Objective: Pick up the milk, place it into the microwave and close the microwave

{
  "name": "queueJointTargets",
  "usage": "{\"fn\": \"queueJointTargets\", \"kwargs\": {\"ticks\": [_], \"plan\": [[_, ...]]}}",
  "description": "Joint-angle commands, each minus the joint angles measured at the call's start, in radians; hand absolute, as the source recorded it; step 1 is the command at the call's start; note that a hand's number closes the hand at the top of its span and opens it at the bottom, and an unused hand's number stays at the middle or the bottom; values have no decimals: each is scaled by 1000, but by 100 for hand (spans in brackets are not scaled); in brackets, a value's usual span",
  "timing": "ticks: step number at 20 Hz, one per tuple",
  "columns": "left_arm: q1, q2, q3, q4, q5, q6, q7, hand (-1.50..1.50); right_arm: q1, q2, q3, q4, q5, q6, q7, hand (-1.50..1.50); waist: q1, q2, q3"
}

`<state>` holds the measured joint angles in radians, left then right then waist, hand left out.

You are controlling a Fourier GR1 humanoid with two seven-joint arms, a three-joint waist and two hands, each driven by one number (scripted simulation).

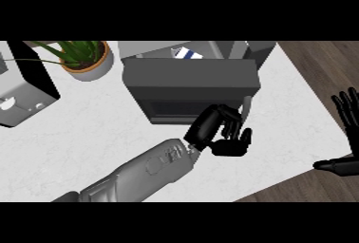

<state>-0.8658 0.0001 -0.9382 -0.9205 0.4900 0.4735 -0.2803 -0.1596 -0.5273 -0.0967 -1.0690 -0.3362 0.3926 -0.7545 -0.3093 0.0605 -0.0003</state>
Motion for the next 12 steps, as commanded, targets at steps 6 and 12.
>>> {"fn": "queueJointTargets", "kwargs": {"ticks": [6,12], "plan": [[-155,0,44,86,73,29,8,150,-66,-17,26,-42,-50,100,16,-150,-51,24,5],[-215,1,60,142,108,52,9,150,-102,-41,34,-75,-83,132,50,-150,-87,33,7]]}}
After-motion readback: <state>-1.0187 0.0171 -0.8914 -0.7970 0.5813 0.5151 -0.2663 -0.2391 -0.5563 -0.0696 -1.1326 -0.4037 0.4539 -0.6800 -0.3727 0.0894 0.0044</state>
